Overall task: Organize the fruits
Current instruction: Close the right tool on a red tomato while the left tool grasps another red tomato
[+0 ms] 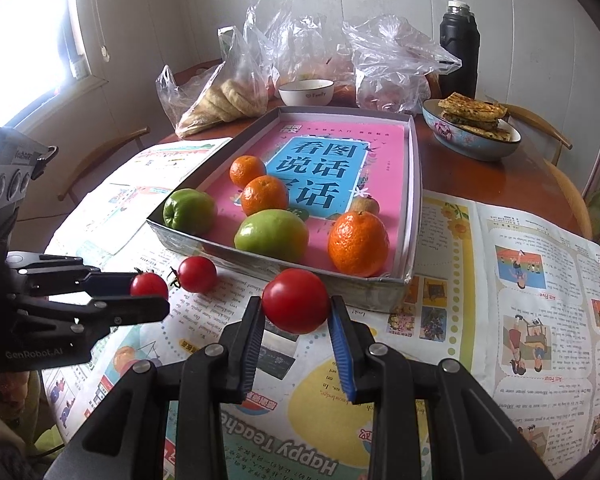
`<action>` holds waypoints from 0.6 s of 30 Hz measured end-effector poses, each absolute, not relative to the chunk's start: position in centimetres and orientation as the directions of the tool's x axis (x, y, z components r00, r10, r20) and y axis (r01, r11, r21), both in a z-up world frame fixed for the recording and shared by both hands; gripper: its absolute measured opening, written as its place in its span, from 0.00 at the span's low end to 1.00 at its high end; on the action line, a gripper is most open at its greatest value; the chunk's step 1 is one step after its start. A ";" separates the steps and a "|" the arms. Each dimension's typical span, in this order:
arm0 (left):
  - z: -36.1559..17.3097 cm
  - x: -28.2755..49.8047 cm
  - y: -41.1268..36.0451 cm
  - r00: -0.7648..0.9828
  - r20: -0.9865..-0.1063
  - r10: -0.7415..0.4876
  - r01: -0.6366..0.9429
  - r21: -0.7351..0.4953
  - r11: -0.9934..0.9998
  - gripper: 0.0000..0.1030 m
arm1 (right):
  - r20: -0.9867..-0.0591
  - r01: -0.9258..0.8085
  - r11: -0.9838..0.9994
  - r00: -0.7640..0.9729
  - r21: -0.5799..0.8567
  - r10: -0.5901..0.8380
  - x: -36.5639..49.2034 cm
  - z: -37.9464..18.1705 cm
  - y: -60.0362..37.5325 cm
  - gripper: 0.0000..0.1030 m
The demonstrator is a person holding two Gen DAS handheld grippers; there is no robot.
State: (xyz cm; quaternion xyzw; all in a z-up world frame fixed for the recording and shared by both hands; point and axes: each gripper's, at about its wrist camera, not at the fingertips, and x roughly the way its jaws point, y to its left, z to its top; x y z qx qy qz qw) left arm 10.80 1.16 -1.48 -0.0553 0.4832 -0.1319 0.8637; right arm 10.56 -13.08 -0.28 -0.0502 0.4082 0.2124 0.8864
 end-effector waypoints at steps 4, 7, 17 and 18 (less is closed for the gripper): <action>-0.5 10.6 1.9 0.523 -0.806 -0.277 0.160 -0.226 0.961 0.30 | -0.738 -0.423 0.902 0.582 0.084 0.342 10.4 0.2 -12.9 0.32; 0.2 10.7 2.0 0.541 -0.795 -0.276 0.156 -0.228 0.961 0.30 | -0.732 -0.424 0.902 0.588 0.084 0.345 10.5 0.5 -12.8 0.32; 1.8 12.0 1.4 0.573 -0.771 -0.279 0.163 -0.226 0.960 0.30 | -0.716 -0.413 0.907 0.610 0.080 0.340 10.8 1.4 -13.3 0.32; 1.8 12.1 1.4 0.574 -0.770 -0.279 0.164 -0.226 0.960 0.30 | -0.715 -0.411 0.908 0.612 0.079 0.339 10.8 1.5 -13.3 0.32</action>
